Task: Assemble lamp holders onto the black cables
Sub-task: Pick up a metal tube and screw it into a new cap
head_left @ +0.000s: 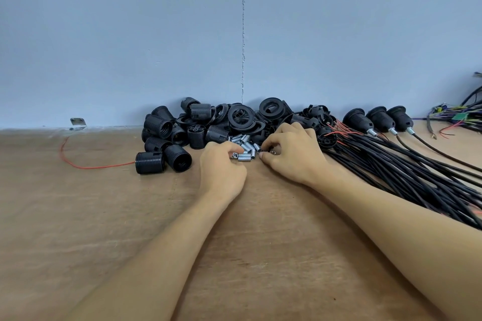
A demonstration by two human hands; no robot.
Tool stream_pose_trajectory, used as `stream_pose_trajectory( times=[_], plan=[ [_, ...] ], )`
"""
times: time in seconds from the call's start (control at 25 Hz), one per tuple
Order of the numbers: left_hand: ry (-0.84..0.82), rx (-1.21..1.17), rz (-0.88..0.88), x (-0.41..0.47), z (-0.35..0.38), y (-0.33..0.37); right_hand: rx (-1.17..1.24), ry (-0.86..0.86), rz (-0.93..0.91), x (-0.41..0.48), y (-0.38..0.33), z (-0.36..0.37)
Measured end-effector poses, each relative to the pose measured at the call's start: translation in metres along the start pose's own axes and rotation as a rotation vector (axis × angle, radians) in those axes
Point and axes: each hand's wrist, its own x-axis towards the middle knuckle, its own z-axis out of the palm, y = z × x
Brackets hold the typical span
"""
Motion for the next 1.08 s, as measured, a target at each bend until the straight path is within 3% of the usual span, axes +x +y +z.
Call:
stream_pose_trajectory(
  times=[0.44,0.64,0.76,1.08],
  plan=[
    [0.006,-0.009,-0.017,0.001,0.002,0.000,0.010,0.058,0.151,0.003,-0.010,0.005],
    [-0.013,-0.001,-0.011,0.001,0.002,-0.001,0.299,0.149,0.156,0.003,-0.001,-0.014],
    [-0.029,-0.013,-0.017,0.000,0.002,0.000,0.434,0.119,0.189,0.005,0.012,-0.026],
    [0.004,-0.024,-0.028,0.000,0.002,0.001,0.245,-0.052,0.042,0.003,0.018,-0.020]
  ],
)
